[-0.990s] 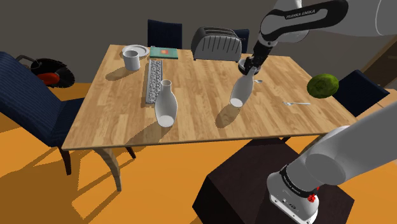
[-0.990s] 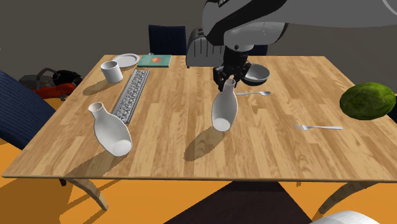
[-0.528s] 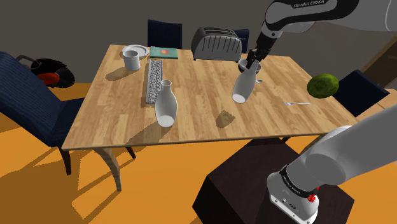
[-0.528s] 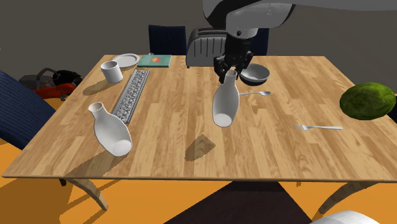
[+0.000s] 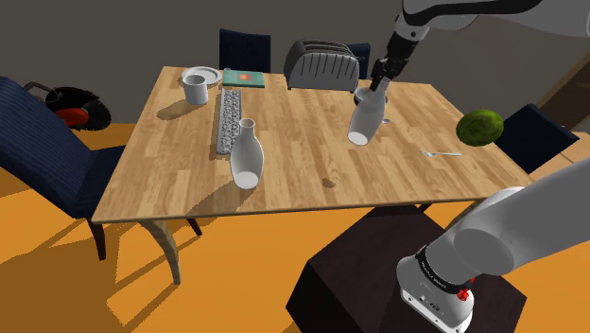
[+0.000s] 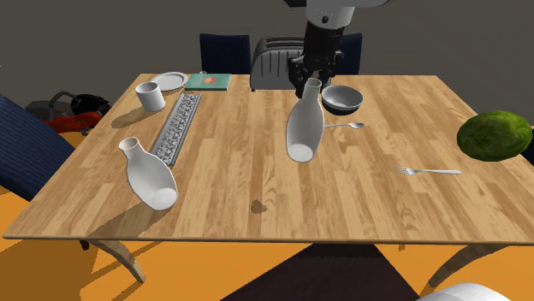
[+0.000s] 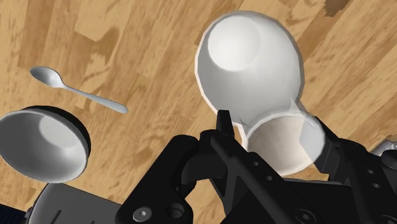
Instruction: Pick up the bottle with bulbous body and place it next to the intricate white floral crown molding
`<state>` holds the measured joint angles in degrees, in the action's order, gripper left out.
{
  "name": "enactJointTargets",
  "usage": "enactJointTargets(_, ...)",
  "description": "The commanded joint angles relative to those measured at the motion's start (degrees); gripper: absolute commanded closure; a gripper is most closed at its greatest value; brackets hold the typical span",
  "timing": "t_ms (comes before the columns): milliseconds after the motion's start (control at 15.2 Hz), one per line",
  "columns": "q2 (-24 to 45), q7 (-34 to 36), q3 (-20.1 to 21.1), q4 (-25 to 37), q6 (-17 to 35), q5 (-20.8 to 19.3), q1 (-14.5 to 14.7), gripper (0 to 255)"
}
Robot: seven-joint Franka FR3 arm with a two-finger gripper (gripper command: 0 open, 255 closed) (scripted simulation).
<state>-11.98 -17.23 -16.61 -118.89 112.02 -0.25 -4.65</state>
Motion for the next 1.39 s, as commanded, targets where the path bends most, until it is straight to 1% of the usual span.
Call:
enactJointTargets(0, -0.3, 0.1, 0.0, 1.2, -1.5, -0.1, 0.0, 255)
enactJointTargets(660, -0.3, 0.4, 0.3, 8.9, -9.2, -0.1, 0.1, 255)
enactJointTargets(1320, 1.0, 0.4, 0.3, 18.1, -17.1, 0.3, 0.3, 255)
